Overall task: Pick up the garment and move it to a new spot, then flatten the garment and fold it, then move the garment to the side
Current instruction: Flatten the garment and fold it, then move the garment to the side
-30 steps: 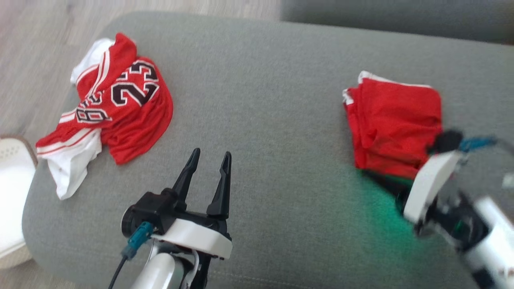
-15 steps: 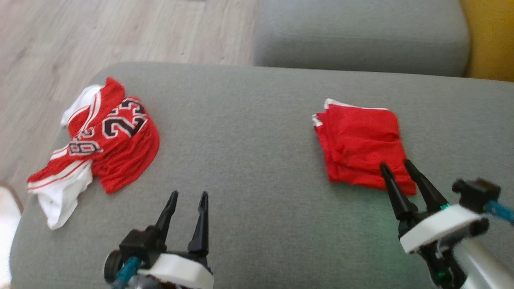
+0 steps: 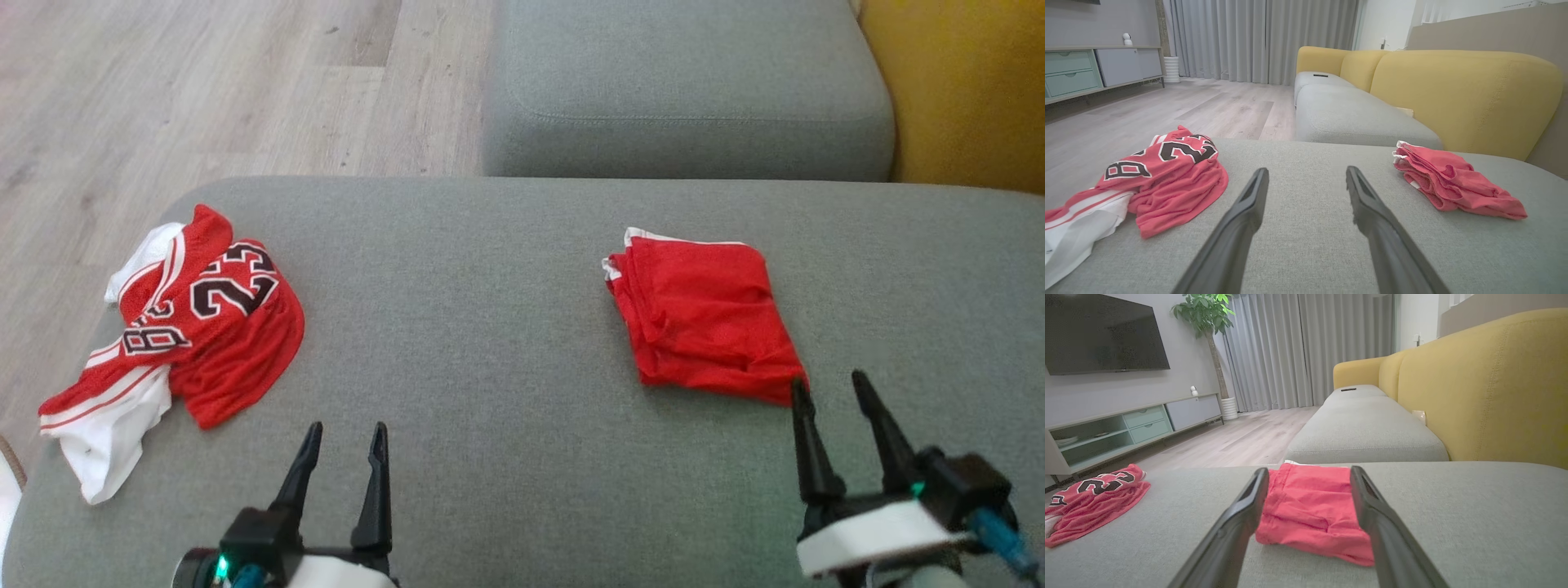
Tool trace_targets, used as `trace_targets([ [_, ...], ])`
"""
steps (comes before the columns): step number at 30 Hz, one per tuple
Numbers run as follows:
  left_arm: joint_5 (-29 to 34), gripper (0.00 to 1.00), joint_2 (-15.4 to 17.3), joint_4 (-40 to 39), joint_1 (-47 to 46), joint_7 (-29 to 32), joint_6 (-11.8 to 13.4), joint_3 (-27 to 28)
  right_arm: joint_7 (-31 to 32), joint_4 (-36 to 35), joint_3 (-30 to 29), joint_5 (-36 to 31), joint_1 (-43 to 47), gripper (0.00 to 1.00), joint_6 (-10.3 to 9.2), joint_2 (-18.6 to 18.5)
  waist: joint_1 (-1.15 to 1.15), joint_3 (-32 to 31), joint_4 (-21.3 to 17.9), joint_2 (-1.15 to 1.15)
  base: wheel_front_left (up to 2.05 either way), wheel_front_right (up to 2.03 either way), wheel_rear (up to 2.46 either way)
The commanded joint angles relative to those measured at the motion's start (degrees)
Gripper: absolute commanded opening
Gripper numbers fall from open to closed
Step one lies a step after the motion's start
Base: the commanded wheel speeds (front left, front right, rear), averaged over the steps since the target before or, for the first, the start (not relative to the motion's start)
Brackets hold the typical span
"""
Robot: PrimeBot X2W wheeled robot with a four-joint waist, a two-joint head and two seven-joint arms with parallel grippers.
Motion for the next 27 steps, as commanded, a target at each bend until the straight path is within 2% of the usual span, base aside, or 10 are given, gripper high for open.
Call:
trace_targets([
  [1,0.18,1.00,-0.31,-2.09,-1.20,-0.52,0.27,2.37,-0.61,-2.56,0.74,-0.66,-1.58,1.00,0.39,-0.14,0.00,-0.25,-0.13,0.00,0.00,0.00,0.00],
  [27,2.78,1.00,-0.46,-0.23,-1.14,-0.52,0.00,1.36,-0.62,-3.12,1.14,-3.04,0.92,1.00,0.39,1.34,0.00,-1.60,-1.44,0.00,0.00,0.00,0.00],
])
